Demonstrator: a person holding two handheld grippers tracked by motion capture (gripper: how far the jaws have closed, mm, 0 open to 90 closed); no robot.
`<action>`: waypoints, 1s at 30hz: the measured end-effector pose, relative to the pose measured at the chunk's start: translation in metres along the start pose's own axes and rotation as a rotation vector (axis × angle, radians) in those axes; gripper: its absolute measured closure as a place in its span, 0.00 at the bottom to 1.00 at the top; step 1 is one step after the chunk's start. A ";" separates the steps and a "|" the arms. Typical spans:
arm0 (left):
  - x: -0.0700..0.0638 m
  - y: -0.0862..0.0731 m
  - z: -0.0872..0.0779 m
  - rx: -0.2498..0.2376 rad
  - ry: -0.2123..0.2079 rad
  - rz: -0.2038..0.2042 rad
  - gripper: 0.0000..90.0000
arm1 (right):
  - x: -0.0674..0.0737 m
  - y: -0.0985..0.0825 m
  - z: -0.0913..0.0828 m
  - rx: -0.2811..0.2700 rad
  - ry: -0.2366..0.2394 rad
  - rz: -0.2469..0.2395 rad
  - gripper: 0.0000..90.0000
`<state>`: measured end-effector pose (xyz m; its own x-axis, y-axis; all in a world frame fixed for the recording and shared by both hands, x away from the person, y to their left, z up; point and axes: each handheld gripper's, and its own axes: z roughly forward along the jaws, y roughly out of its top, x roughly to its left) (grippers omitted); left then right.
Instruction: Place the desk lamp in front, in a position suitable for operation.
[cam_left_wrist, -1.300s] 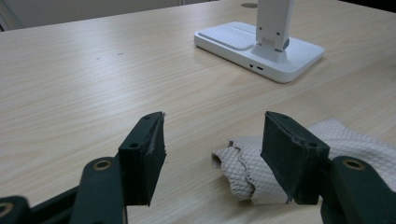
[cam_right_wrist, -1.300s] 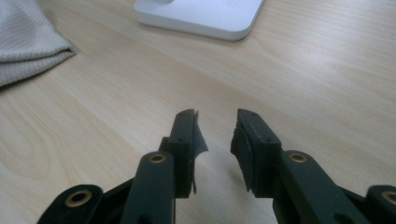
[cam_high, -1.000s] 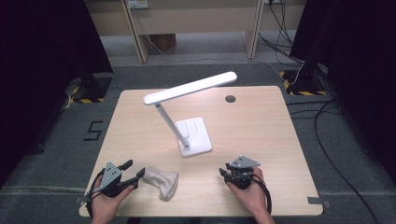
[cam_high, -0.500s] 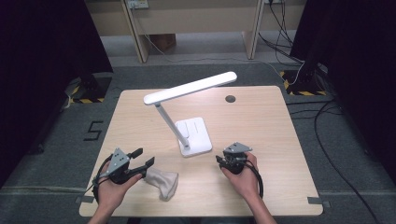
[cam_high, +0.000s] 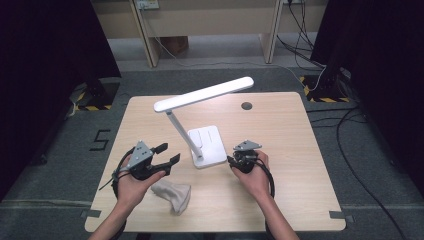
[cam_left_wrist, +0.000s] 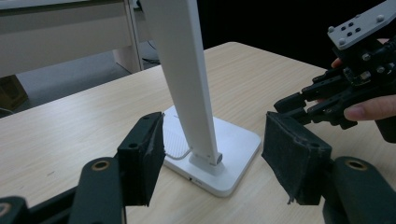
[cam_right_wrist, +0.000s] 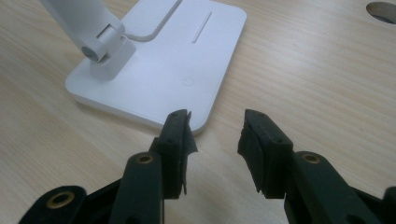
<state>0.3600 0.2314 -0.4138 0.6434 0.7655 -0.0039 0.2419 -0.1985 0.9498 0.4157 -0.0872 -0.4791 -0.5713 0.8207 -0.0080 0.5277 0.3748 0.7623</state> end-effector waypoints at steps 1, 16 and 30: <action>0.000 0.002 0.003 0.001 -0.002 -0.002 0.42 | 0.000 0.001 0.001 0.003 0.001 0.002 0.68; -0.003 0.014 0.033 -0.005 0.038 -0.022 0.47 | 0.001 0.012 0.030 0.049 0.060 0.047 0.69; 0.000 0.018 0.044 -0.021 0.067 -0.021 0.53 | 0.000 0.006 0.043 0.066 0.132 0.104 0.61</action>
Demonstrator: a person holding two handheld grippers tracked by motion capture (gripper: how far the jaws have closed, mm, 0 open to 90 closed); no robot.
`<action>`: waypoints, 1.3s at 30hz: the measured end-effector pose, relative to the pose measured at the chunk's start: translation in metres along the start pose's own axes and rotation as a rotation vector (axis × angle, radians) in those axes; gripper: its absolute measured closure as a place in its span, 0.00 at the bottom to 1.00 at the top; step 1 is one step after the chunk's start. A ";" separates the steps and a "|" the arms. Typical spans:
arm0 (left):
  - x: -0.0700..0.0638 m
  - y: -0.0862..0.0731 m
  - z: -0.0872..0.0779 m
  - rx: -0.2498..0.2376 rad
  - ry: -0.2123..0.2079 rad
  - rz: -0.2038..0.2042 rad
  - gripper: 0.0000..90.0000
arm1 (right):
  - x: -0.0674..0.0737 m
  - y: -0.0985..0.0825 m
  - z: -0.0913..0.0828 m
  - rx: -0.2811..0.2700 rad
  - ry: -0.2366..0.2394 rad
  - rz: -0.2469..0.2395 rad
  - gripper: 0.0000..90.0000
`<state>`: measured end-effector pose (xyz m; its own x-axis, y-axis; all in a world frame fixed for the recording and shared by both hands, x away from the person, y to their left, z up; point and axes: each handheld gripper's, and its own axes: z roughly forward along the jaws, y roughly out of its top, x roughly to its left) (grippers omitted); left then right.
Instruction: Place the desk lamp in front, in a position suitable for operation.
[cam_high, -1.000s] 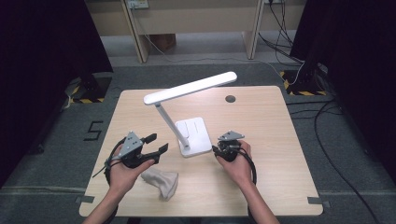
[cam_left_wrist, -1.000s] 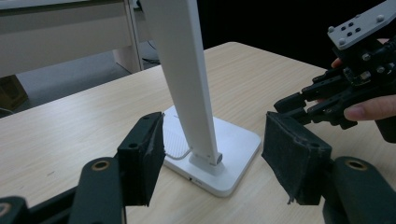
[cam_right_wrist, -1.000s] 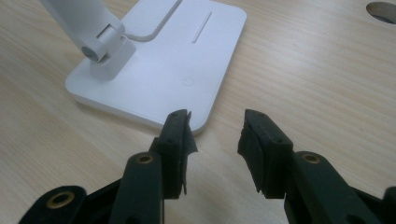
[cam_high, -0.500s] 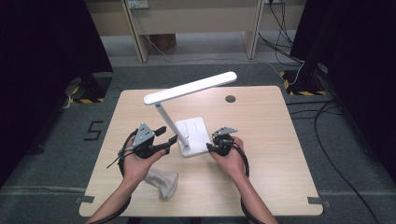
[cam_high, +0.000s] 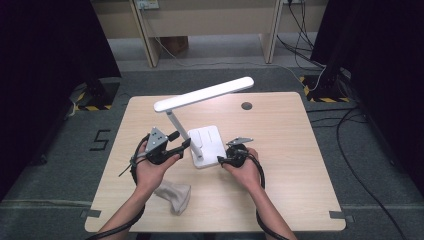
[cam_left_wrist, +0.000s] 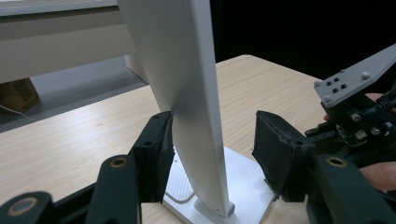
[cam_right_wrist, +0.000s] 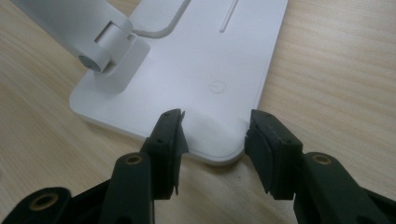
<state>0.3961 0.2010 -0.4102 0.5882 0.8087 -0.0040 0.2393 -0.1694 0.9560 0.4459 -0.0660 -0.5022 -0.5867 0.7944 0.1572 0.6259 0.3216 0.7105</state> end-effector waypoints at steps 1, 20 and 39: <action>0.000 0.000 0.000 0.001 0.001 0.000 0.54 | 0.000 0.000 0.000 -0.003 0.000 -0.004 0.61; 0.016 -0.001 0.005 0.001 0.047 -0.017 0.65 | 0.022 -0.006 0.000 0.071 -0.012 -0.112 0.61; 0.026 -0.004 0.018 0.007 0.084 -0.094 0.72 | 0.030 -0.010 0.000 0.090 0.050 -0.134 0.61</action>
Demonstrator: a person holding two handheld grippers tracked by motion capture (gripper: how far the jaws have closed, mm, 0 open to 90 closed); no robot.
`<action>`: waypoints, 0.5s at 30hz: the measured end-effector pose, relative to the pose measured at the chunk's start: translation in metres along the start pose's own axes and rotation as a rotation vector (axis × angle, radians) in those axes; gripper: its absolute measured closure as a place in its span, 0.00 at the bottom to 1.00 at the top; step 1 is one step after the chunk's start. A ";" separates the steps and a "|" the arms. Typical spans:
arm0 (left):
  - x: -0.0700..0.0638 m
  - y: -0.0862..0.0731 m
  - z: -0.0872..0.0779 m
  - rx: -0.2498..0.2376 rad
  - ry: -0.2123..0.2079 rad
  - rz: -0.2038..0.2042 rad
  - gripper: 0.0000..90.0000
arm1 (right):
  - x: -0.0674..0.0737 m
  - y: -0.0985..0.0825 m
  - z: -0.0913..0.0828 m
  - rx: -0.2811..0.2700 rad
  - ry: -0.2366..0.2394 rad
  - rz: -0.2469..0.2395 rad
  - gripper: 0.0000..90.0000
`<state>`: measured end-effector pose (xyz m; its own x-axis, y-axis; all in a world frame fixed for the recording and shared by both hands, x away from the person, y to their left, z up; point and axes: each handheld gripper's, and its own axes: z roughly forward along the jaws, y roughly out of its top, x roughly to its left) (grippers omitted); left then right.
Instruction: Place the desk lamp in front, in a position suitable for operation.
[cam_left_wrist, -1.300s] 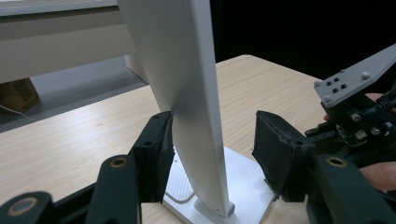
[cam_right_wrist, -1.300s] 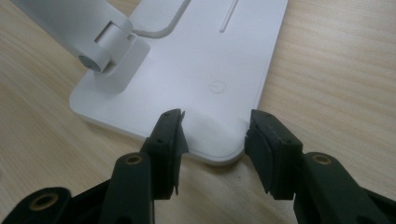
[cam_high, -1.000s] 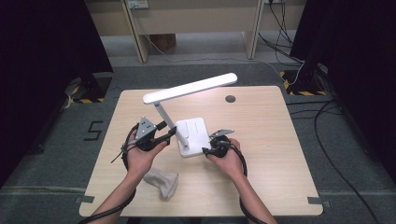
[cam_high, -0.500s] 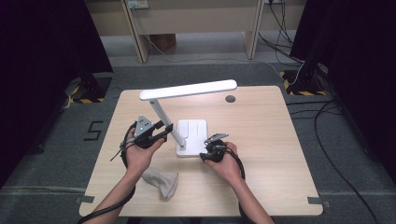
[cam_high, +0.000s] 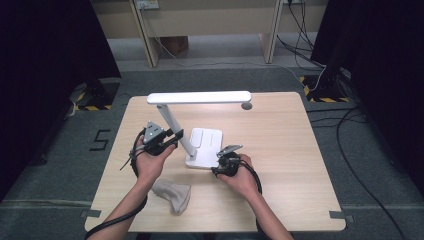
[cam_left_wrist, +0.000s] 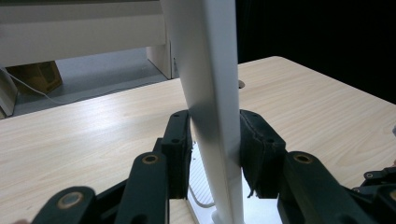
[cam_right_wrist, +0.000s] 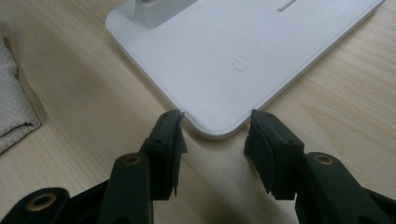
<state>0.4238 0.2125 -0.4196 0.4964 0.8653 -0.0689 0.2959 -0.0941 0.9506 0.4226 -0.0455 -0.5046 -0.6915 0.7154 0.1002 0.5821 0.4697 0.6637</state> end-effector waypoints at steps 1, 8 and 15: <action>0.000 0.000 0.001 0.003 0.001 -0.007 0.73 | -0.001 0.000 0.000 0.001 -0.006 0.003 0.60; -0.001 0.001 0.006 0.006 0.016 -0.029 0.75 | -0.008 -0.003 -0.008 -0.014 -0.035 0.009 0.60; -0.004 0.001 0.006 0.012 0.031 -0.055 0.77 | -0.014 -0.010 -0.024 -0.020 -0.048 0.019 0.59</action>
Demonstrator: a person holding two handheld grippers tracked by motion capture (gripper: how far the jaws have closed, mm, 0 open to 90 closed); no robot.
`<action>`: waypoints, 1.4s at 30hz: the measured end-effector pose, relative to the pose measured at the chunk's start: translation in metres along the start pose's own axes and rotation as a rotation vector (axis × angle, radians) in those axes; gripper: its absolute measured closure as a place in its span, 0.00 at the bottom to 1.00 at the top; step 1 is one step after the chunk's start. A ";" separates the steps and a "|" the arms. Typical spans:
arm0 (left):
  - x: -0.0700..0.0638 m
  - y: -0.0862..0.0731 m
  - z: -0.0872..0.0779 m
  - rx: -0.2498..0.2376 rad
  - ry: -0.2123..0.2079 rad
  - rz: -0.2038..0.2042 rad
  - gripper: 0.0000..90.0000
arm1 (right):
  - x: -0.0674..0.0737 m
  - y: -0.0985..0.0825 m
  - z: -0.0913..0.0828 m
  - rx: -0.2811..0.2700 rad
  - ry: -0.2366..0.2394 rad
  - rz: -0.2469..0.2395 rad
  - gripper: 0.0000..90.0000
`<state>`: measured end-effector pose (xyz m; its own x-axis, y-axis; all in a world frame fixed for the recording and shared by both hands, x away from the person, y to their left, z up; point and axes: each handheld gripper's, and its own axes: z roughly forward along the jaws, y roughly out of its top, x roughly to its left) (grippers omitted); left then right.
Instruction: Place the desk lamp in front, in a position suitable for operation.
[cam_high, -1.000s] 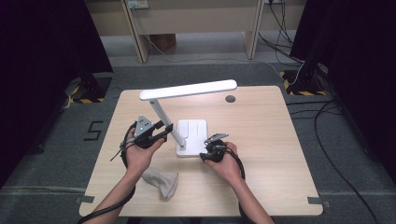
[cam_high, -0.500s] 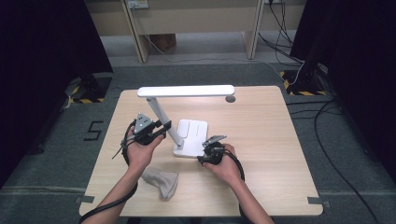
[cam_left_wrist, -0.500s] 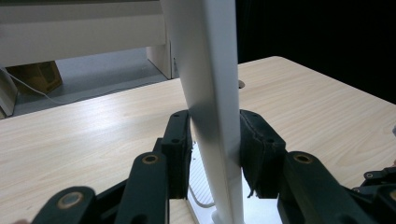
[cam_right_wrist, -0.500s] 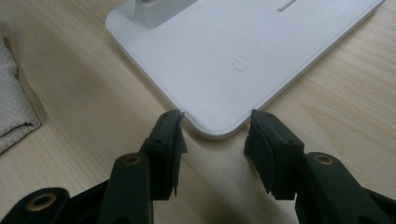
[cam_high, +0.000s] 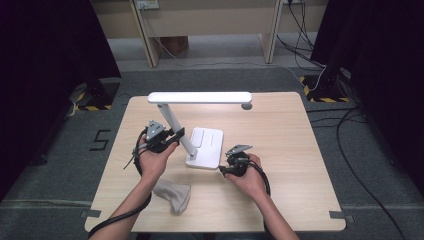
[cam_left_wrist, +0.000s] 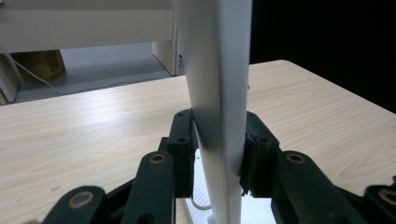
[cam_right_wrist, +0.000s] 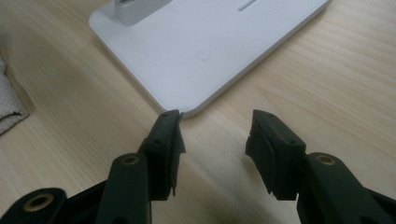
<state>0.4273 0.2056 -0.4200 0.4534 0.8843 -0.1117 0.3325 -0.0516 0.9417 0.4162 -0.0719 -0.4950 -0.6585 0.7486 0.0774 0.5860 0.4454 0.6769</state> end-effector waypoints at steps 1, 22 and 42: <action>0.000 0.000 0.000 0.000 -0.001 -0.003 0.77 | -0.001 -0.001 -0.003 -0.007 -0.002 0.001 0.59; -0.045 -0.017 -0.039 0.022 0.002 0.020 0.75 | 0.011 -0.032 -0.025 -0.004 -0.016 0.046 0.65; -0.069 -0.024 -0.056 0.038 -0.058 0.038 0.72 | 0.014 -0.030 -0.024 -0.015 -0.004 0.052 0.69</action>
<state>0.3416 0.1721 -0.4174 0.5132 0.8530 -0.0955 0.3450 -0.1031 0.9329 0.3780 -0.0863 -0.4965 -0.6255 0.7725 0.1096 0.6121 0.3987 0.6829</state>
